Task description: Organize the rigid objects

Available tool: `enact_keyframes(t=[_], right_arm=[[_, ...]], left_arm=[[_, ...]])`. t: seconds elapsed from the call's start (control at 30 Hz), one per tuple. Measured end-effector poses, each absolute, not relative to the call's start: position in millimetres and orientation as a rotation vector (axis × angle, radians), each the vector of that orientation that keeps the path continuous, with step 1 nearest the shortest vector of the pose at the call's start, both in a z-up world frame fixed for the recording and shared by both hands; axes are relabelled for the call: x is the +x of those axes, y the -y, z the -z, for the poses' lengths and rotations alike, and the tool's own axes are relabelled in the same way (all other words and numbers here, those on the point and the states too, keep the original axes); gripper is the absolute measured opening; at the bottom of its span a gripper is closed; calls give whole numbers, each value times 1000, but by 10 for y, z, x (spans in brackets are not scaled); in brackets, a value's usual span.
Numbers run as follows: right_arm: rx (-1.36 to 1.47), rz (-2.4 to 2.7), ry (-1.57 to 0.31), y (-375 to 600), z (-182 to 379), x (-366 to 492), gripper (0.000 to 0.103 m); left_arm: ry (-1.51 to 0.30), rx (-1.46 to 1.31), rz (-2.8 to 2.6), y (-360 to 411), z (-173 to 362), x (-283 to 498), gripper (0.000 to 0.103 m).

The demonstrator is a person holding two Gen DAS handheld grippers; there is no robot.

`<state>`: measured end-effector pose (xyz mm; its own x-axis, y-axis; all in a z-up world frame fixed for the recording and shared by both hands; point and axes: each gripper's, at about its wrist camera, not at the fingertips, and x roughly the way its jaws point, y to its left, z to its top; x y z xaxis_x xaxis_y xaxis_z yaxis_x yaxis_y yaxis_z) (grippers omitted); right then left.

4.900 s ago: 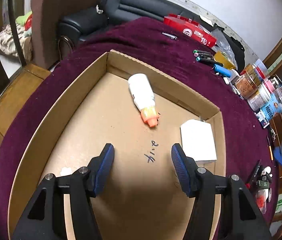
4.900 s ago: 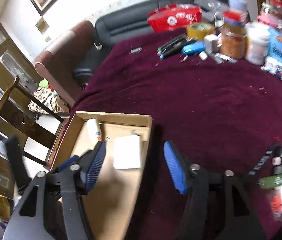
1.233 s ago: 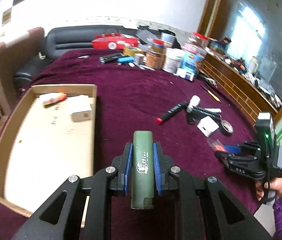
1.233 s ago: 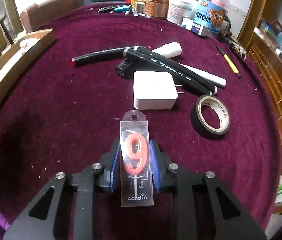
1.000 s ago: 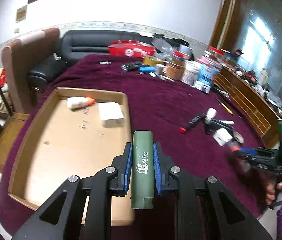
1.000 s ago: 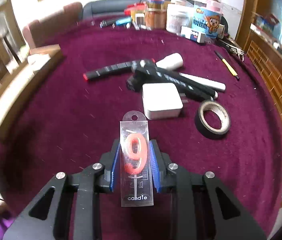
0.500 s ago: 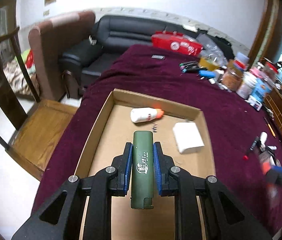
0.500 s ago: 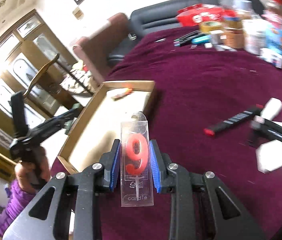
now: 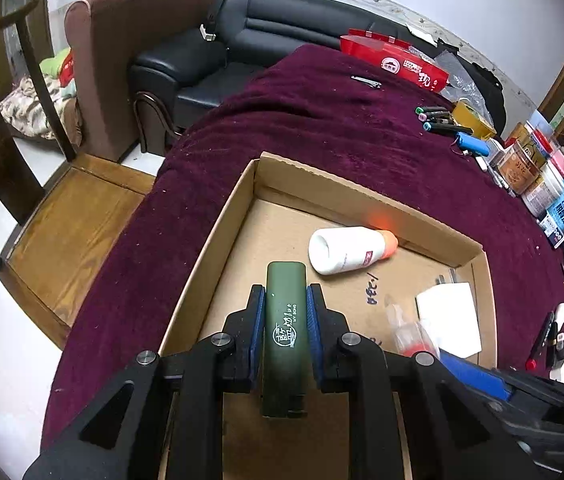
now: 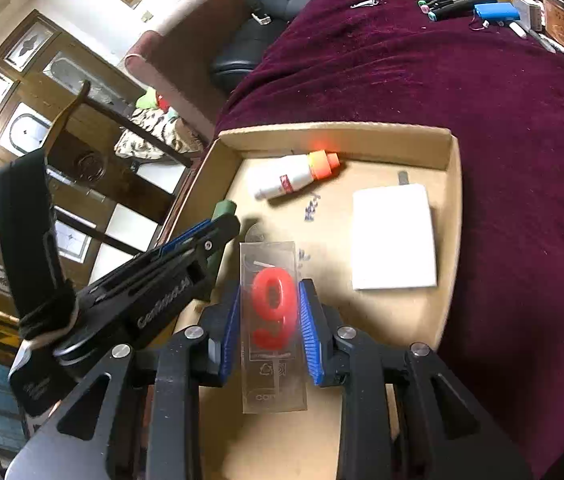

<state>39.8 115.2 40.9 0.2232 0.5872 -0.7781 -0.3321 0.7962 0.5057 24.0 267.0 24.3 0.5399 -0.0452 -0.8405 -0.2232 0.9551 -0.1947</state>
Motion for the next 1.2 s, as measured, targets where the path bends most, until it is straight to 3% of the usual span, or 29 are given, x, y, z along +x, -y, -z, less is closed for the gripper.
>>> enact_keyframes(t=[0.3, 0.37, 0.47, 0.57, 0.7, 0.77, 0.8, 0.87, 0.9, 1.0, 1.07, 1.2], right_arm=[[155, -554, -1166, -1290, -348, 502, 27], [137, -531, -1142, -1278, -386, 495, 27], [94, -517, -1108, -1283, -444, 473, 28], [99, -527, -1071, -1194, -545, 420, 28], [64, -528, -894, -913, -910, 108, 28], [-2, -461, -718, -704, -1166, -192, 30], [-51, -398, -603, -588, -1306, -385, 35], [-117, -257, -379, -355, -1506, -750, 82], [-124, -181, -253, -203, -1580, -954, 89], [-97, -40, 62, 222, -1651, -1466, 90], [-81, 13, 178, 433, -1664, -1681, 101], [-111, 79, 200, 712, -1679, -1824, 103]], left_arm=[[-991, -384, -76, -2812, -198, 244, 18], [-977, -391, -72, -2813, -236, 214, 21], [-932, -391, -70, -2794, -355, 134, 34], [-874, -375, -70, -2747, -521, -10, 36], [-772, -316, -89, -2626, -802, -321, 45], [-685, -249, -136, -2507, -974, -575, 49], [-627, -205, -161, -2413, -1065, -724, 53], [-530, -136, -197, -2251, -1191, -973, 60], [-484, -112, -211, -2179, -1243, -1084, 65], [-353, -61, -242, -1923, -1364, -1425, 85], [-297, -47, -248, -1760, -1422, -1583, 86], [-224, 15, -243, -1383, -1540, -1781, 92]])
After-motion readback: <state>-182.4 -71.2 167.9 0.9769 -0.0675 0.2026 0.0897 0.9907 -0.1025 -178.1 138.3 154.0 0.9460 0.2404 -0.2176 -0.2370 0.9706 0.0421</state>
